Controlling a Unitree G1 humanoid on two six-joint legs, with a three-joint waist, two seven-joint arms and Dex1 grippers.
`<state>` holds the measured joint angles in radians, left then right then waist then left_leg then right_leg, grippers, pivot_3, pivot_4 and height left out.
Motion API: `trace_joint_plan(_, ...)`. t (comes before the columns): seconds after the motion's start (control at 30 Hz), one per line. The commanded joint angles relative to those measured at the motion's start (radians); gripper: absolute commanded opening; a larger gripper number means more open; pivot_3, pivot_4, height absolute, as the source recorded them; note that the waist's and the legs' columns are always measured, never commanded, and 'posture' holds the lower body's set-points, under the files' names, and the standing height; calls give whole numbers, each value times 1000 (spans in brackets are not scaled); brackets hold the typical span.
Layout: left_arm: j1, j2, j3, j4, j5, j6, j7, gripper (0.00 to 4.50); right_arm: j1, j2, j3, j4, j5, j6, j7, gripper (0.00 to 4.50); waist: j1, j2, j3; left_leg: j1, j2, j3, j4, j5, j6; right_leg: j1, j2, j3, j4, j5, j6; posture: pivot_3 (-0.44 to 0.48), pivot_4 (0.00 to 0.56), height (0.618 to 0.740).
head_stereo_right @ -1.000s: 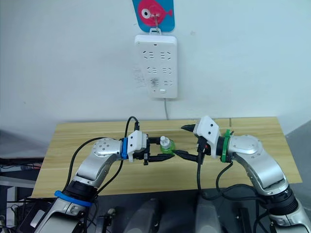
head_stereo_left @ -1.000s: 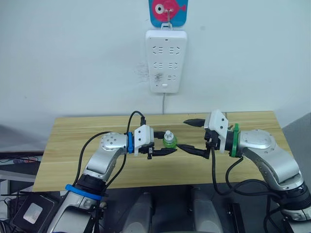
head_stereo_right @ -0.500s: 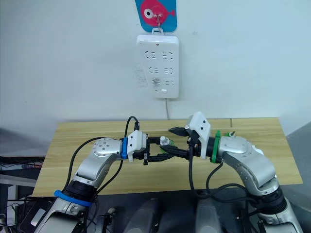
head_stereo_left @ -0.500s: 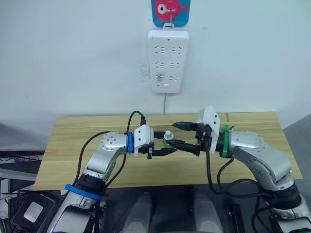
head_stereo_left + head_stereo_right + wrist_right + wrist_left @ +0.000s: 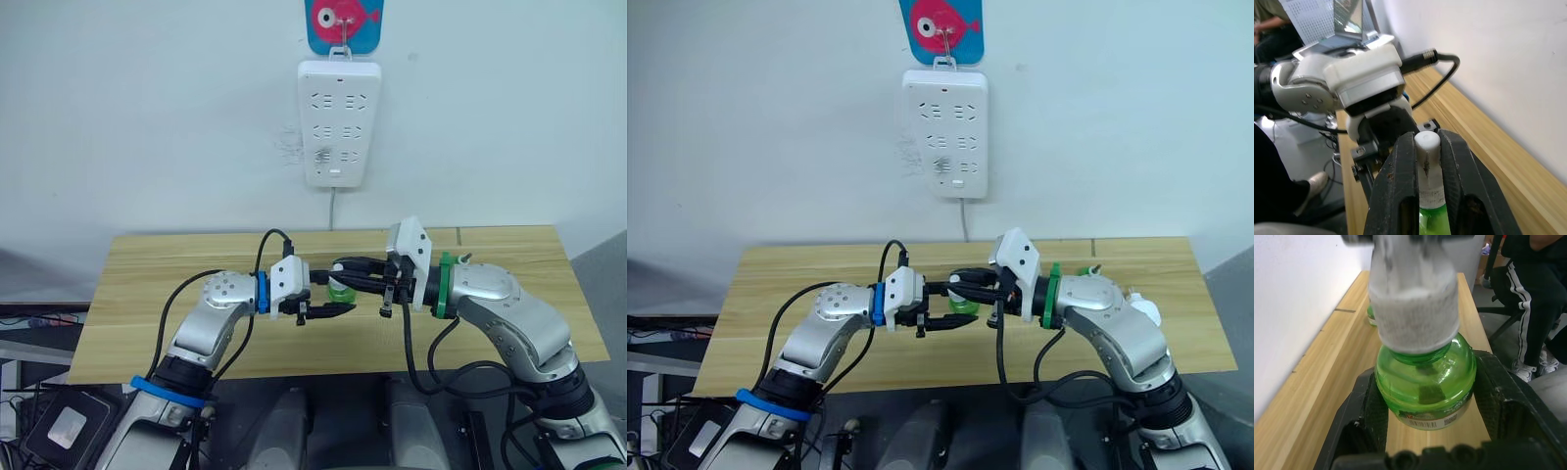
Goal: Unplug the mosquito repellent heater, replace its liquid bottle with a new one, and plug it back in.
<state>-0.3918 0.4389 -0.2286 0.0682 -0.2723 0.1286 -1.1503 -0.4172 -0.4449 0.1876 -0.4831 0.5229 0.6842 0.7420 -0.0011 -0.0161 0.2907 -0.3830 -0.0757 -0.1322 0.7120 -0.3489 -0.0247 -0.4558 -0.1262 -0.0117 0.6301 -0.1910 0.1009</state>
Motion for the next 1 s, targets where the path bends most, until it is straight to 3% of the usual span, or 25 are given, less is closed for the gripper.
trace_joint_plan(0.03, 14, 9, 6, -23, -1, -12, -1, 2250, -96, 40, -105, -98, 108, 63, -80, 283, 0, 0, 0, 0, 0, 0, 0, 0, 0, 0, 0, 0, 0, 0, 0, 71, 300, 740)
trace_joint_plan(0.13, 27, 20, 17, -6, 6, -24, 6, 2250, -149, 69, -207, -125, 187, 148, -202, 283, -1, 0, 0, 0, 0, -1, 0, 0, 0, 0, 0, 0, 0, 0, 0, 65, 302, 740)
trace_joint_plan(0.23, 33, 22, 31, 1, 7, -31, 30, 2250, -93, 82, -263, -112, 113, 128, -326, 283, 3, 0, 0, 0, 0, -2, -1, 0, 0, 0, 0, -1, -1, 0, 0, 48, 302, 740)
trace_joint_plan(0.37, 23, 10, 35, -15, -2, -13, 57, 2250, 109, 10, -189, -11, -181, -114, -394, 283, 10, 0, 0, -1, -2, -1, -1, 0, 0, 0, -1, -1, 0, 0, 0, 50, 309, 740)
trace_joint_plan(0.53, 12, 14, 50, -50, -19, 25, 71, 2250, 246, 114, -165, 169, -329, -347, -495, 283, -12, 1, 1, 0, 0, 5, -1, 0, 0, 0, 0, 0, 1, 0, 0, 52, 330, 740)
trace_joint_plan(0.7, 30, 53, 69, -140, -24, 74, 85, 2250, 241, 220, -191, 400, -397, -543, -573, 283, -28, 2, 5, 3, 1, 4, -1, 0, 0, 0, 1, 2, 4, -1, -1, 94, 374, 740)
trace_joint_plan(1.0, 83, 120, 105, -311, -78, 219, 118, 2250, 109, 281, -246, 808, -441, -797, -637, 283, -24, 7, 31, 3, 1, 3, -2, 0, 0, -1, 1, 2, 10, -2, -3, 151, 406, 740)
